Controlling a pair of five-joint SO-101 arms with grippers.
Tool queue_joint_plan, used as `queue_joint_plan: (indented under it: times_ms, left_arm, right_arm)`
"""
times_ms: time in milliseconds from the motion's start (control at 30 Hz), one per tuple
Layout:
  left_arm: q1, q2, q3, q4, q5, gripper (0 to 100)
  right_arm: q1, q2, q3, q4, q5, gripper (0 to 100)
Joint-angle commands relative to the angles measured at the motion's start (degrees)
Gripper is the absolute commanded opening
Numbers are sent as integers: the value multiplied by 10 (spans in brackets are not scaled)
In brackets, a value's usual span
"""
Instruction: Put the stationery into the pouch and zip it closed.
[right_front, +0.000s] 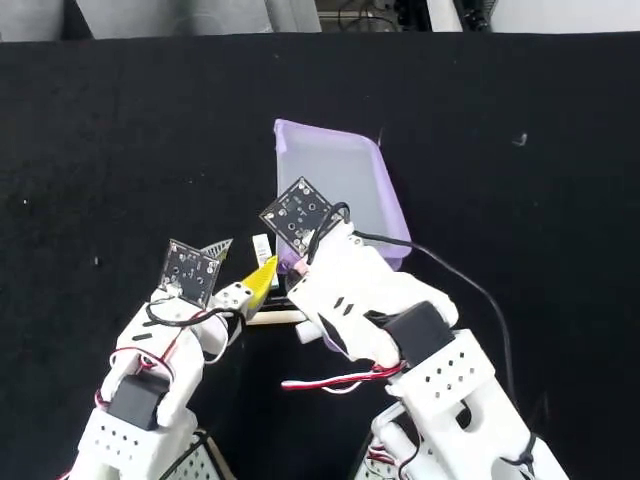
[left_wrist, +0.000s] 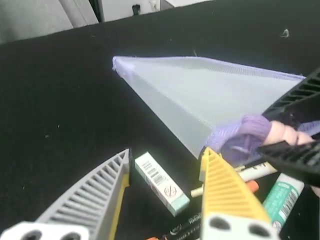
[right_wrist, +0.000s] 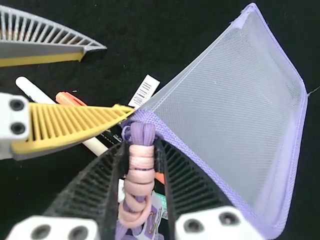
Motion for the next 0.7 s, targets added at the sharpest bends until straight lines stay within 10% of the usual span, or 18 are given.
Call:
queue_joint_plan:
  times_ms: [0, 667]
  left_arm:
    - [8, -4, -57, 36, 9, 231]
    - [39, -5, -111, 102, 44, 231]
  right_arm:
    - [-7, -15, -5, -14, -1, 11]
    - [-7, -15, -4, -15, -1, 11]
